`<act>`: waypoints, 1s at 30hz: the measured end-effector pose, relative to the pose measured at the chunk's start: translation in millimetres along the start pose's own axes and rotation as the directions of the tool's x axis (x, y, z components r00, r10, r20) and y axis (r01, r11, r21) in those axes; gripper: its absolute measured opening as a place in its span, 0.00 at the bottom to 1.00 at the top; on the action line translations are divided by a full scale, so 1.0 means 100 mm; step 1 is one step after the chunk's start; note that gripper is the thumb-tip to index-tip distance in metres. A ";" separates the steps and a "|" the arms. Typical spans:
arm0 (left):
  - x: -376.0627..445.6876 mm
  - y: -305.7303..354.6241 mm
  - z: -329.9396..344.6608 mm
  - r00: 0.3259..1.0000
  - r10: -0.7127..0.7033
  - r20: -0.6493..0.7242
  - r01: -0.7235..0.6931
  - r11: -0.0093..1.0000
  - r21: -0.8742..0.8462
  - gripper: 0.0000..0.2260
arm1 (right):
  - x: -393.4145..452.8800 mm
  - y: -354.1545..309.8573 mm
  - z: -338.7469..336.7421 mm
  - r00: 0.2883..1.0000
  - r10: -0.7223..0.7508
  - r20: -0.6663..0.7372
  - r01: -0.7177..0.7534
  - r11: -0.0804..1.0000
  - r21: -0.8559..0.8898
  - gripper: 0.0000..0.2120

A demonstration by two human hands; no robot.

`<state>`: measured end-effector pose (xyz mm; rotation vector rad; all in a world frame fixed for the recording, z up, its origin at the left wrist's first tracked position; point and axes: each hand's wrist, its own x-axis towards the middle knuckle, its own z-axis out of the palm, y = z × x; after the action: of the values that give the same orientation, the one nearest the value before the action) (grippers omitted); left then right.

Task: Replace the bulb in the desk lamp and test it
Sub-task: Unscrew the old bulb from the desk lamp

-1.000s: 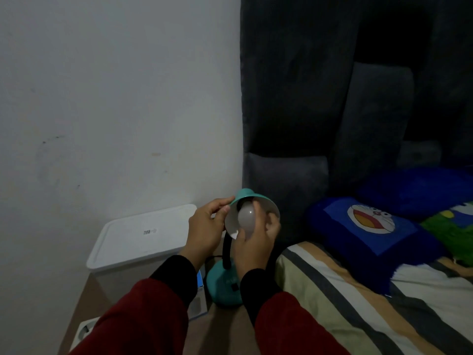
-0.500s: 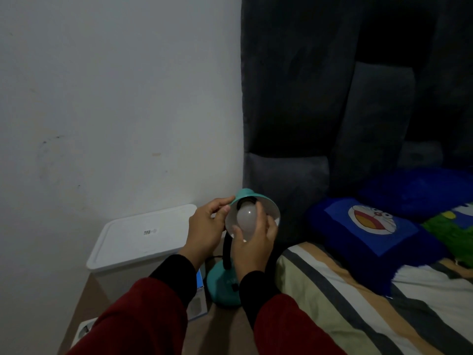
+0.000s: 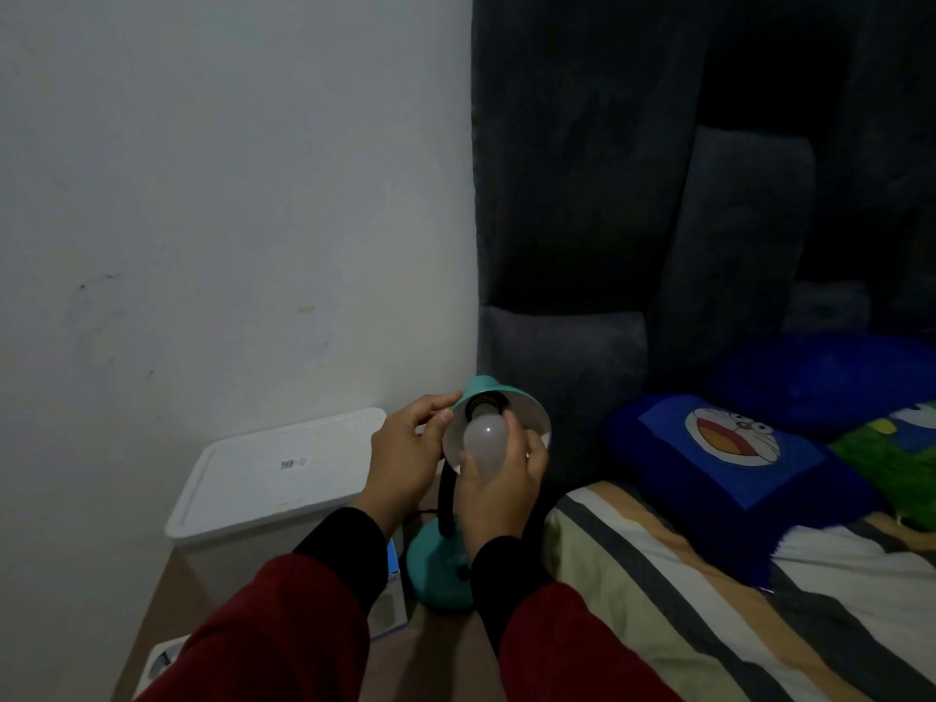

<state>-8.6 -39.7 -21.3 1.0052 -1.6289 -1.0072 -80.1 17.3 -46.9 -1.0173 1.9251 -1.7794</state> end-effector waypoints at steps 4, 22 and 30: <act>0.00 -0.02 0.00 1.000 0.001 -0.004 -0.001 1.000 0.001 0.11 | 0.01 -0.04 -0.01 0.993 0.114 -0.018 -0.113 0.991 0.074 0.37; -0.02 0.02 0.00 1.000 -0.012 -0.003 0.012 1.000 0.016 0.11 | -0.03 -0.02 -0.03 0.999 -0.025 0.025 0.025 1.000 -0.011 0.34; -0.02 0.02 0.00 1.000 -0.008 -0.005 0.008 1.000 0.028 0.11 | 0.00 -0.01 -0.04 0.999 -0.036 0.039 0.037 0.999 -0.020 0.33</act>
<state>-8.7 -37.3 -19.9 1.0331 -1.6400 -0.9889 -82.4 19.8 -45.0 -1.0923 1.9176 -1.7492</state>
